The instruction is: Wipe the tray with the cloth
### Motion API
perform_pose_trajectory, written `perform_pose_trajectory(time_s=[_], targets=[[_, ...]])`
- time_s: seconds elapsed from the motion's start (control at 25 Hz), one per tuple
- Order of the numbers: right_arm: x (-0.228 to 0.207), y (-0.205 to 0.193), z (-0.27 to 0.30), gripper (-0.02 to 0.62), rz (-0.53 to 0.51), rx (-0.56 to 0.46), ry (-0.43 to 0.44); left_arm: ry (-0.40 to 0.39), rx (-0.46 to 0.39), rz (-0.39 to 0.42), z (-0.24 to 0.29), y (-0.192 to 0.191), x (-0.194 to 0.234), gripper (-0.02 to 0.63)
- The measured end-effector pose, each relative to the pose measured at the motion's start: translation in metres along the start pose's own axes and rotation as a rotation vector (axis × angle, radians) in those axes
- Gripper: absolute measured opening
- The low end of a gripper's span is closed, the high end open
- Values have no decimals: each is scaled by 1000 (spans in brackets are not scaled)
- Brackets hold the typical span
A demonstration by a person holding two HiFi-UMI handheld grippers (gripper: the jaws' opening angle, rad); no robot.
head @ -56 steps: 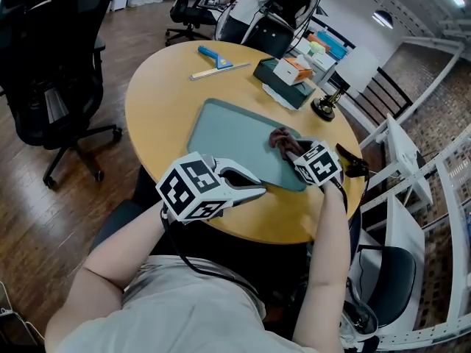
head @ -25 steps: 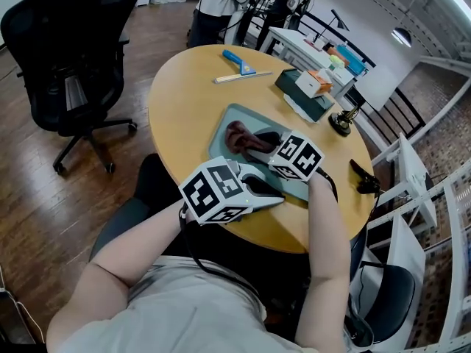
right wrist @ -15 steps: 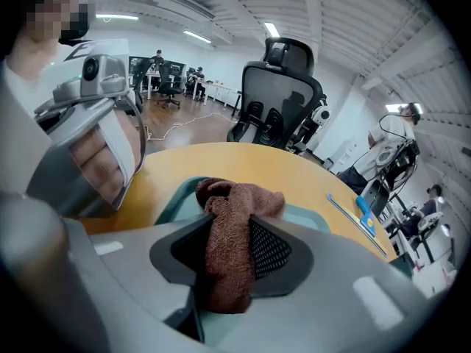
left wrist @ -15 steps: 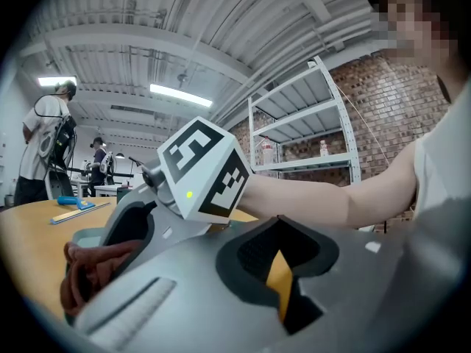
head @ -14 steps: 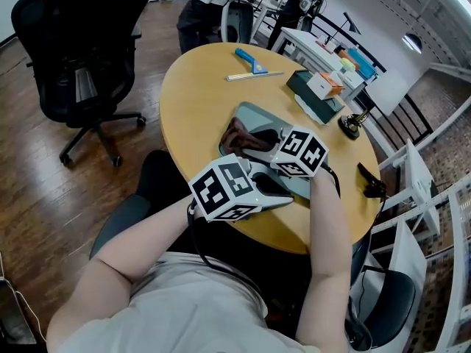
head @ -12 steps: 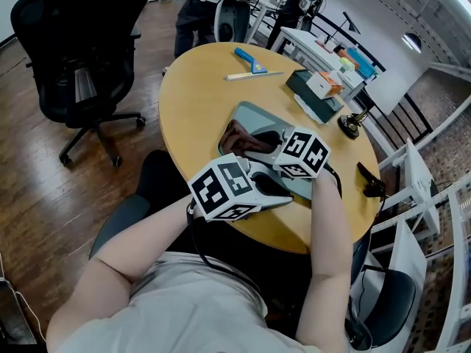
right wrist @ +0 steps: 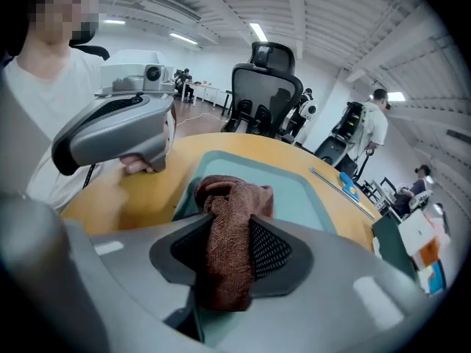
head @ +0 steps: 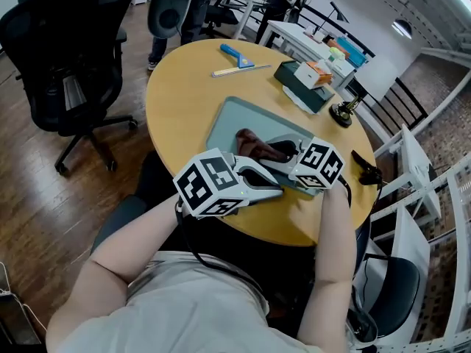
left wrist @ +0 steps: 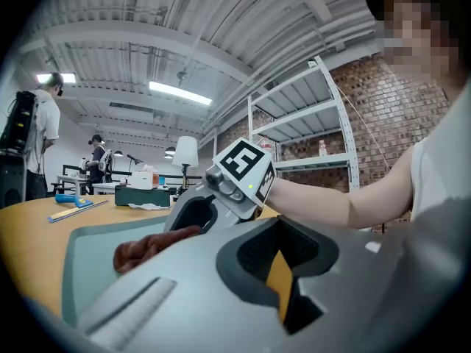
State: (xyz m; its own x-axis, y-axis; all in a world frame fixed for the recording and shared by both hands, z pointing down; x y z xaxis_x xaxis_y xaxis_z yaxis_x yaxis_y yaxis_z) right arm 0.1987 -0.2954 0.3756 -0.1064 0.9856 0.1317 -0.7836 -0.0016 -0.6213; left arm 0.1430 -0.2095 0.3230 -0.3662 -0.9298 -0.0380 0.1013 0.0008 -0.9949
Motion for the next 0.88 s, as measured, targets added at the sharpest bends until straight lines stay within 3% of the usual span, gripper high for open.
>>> perform_pose_trajectory(time_s=[0.6,0.88], targets=[[5,-76,-61,137,216,130,-194,-10,22,-18,2,-1,1,322],[12,-100,-81,137,240,203,-243,-13,15,-16,1,-1,2,322]])
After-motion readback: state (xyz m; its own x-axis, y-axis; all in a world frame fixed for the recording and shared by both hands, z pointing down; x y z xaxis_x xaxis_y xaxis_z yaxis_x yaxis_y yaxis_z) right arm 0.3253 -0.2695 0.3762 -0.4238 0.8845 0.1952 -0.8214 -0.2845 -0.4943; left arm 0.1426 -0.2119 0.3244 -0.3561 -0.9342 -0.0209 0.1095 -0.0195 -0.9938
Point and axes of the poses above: the fingertips, and each gripper's own axes: z forward along the fingers, x to its left, y out of its top, the point moved 4 cm from there along -z, backward along the fingers, and after that the axes turned 14 degrees about y, right-handed, at the moved point
